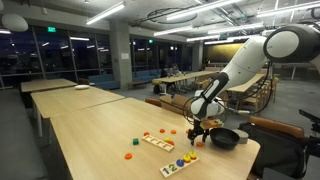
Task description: Put the orange circle on top of the orange circle.
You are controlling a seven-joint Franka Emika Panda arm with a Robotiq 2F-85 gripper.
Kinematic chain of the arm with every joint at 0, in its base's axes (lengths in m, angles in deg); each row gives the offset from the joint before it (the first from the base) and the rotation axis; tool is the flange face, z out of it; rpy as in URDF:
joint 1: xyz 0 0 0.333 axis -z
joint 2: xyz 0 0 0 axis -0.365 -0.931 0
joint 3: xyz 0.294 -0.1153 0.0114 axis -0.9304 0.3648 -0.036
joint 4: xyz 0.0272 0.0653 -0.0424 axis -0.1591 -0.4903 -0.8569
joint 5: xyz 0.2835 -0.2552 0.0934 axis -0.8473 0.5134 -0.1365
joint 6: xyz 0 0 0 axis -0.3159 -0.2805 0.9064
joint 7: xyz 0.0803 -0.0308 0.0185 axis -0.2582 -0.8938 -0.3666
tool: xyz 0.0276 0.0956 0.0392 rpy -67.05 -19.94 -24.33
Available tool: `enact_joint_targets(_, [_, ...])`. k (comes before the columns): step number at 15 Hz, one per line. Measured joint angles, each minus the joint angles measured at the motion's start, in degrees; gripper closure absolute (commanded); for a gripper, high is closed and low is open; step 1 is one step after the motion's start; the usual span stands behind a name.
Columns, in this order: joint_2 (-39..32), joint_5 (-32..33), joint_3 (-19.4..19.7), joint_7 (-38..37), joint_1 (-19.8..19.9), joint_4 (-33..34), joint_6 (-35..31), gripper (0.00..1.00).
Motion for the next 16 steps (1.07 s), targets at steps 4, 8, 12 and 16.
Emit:
enact_joint_targets(4, [0.6, 0.0, 0.2, -1.5, -0.3, -1.6, -2.3, 0.00])
enact_joint_targets(8, [1.4, 0.0, 0.6, -2.6, -0.6, -3.2, -3.7, 0.00])
enact_joint_targets(12, [1.9, 0.0, 0.8, -3.2, -0.8, -4.3, -4.4, 0.00])
enact_joint_targets(16, [2.2, 0.4, 1.3, -3.5, -1.0, -4.8, -4.7, 0.43])
